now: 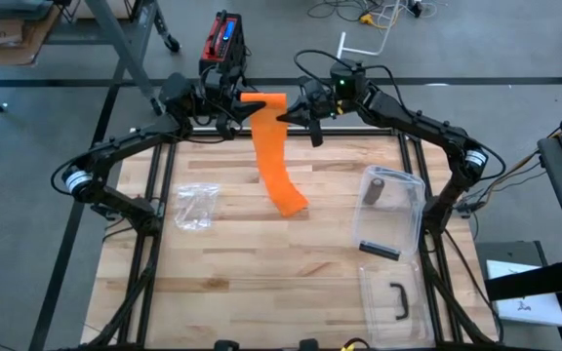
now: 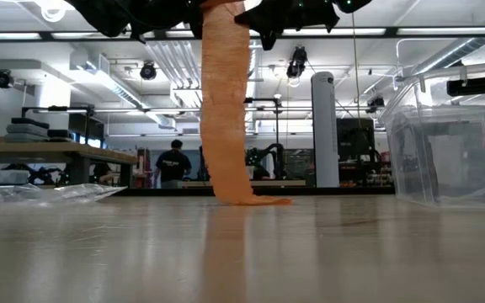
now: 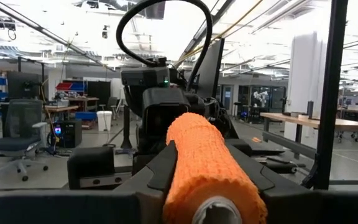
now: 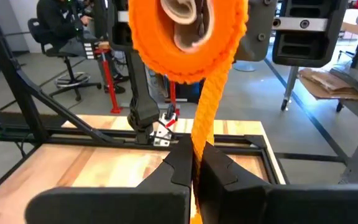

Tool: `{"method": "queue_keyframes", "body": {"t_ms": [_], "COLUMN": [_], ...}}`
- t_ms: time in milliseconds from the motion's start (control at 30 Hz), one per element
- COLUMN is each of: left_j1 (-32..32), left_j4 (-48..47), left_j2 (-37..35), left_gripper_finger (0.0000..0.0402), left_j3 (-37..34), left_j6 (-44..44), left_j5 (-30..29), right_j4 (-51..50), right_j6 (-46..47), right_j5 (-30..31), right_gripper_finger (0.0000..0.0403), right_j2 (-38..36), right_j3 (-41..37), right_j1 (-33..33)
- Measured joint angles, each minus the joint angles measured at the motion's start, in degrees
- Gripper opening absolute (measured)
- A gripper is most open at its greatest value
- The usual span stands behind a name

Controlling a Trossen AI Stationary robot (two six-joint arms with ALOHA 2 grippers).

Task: Roll bandage
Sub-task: Roll the orange bandage

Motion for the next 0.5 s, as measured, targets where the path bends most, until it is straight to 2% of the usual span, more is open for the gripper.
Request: {"method": "queue_keyframes", "body": {"t_ms": [100, 200, 333, 500], "left_j1": [-0.01, 0.01, 0.01, 0.01], "left_j4": [0.08, 0.2, 0.31, 0.39], "left_j2": [-0.02, -0.02, -0.07, -0.11], "left_gripper_finger": [0.0086, 0.0089, 0.0094, 0.009], "left_j3": [0.0, 0.0, 0.14, 0.35], "left_j6": [0.22, 2.49, 5.82, 7.65], "left_j5": [0.0, -0.02, -0.04, 0.45], "right_j4": [0.02, -0.04, -0.18, -0.41], "right_j6": [2.93, 6.55, 11.41, 12.36], "right_j5": [0.01, 0.0, -0.02, -0.02], "right_gripper_finger": [0.0011, 0.0041, 0.0111, 0.0208], "right_j2": [0.0, 0.02, 0.02, 0.02], "right_j3": [0.0, 0.16, 1.93, 3.73], "right_j1": [-0.02, -0.04, -0.02, -0.02]}}
